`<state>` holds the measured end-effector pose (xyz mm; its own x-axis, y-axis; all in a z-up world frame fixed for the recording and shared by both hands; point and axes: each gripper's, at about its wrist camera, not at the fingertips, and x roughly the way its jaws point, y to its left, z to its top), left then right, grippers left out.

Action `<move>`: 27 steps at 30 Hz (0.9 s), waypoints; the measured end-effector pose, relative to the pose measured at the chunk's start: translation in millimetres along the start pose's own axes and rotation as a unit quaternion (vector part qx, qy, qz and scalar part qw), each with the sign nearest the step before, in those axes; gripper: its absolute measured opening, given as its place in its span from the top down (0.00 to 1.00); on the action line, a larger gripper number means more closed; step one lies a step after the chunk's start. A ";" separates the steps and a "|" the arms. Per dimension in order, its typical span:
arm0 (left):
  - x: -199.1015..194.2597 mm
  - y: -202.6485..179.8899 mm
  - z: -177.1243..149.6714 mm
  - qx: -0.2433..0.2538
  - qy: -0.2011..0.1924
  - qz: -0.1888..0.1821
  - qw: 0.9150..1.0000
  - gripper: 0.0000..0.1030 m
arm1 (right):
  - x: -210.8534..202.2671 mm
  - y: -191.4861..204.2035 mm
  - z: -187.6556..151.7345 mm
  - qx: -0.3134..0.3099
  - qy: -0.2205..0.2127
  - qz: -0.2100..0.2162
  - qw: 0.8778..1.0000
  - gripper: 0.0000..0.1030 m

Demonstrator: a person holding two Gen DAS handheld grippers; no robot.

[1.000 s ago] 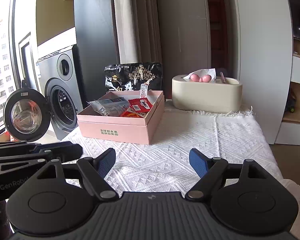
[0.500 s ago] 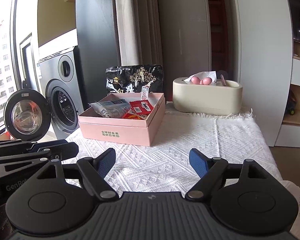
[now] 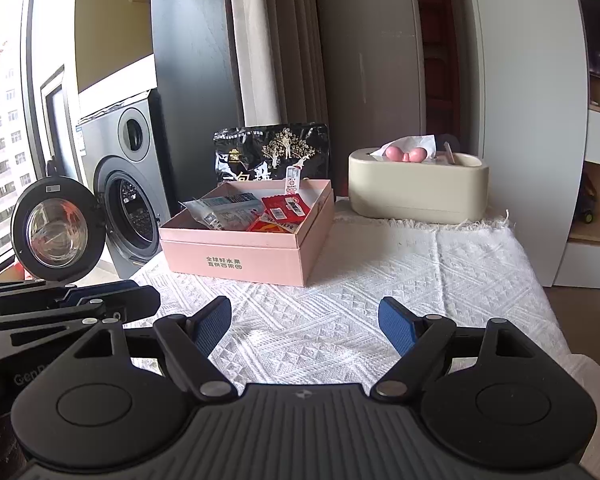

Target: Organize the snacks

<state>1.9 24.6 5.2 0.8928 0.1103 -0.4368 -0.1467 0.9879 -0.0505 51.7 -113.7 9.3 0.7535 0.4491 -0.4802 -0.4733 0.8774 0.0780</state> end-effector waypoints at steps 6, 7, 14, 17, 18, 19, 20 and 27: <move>2.3 2.6 -0.6 -0.005 0.009 0.000 1.000 0.82 | 2.9 1.0 -2.4 -0.001 0.008 0.000 1.000 0.21; 2.4 2.6 -0.6 -0.004 0.009 0.000 1.000 0.82 | 3.2 1.1 -2.4 -0.001 0.009 0.000 1.000 0.21; 2.5 2.6 -2.1 -0.005 0.011 0.001 1.000 0.82 | 3.0 0.9 -2.3 0.001 0.008 -0.002 1.000 0.21; 2.4 2.3 -2.2 -0.004 0.009 0.001 1.000 0.82 | 3.4 0.9 -2.6 0.001 0.010 -0.002 1.000 0.21; 2.2 2.2 -2.4 -0.003 0.008 0.001 1.000 0.82 | 3.6 0.9 -2.6 0.001 0.011 -0.002 1.000 0.21; 2.2 2.2 -2.8 -0.002 0.008 0.001 1.000 0.82 | 4.0 0.9 -2.8 0.001 0.012 -0.002 1.000 0.21; 2.8 1.8 -2.5 0.000 0.008 0.001 1.000 0.82 | 4.3 0.9 -3.0 0.001 0.013 -0.001 1.000 0.21; 6.7 1.4 -5.3 0.006 0.011 0.008 1.000 0.82 | 6.1 -0.1 -4.8 0.001 0.014 -0.003 1.000 0.21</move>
<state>5.4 26.1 -2.5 0.8808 0.1235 -0.4571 -0.1559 0.9872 -0.0337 54.2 -111.8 2.2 0.7423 0.4396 -0.5057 -0.4683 0.8802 0.0777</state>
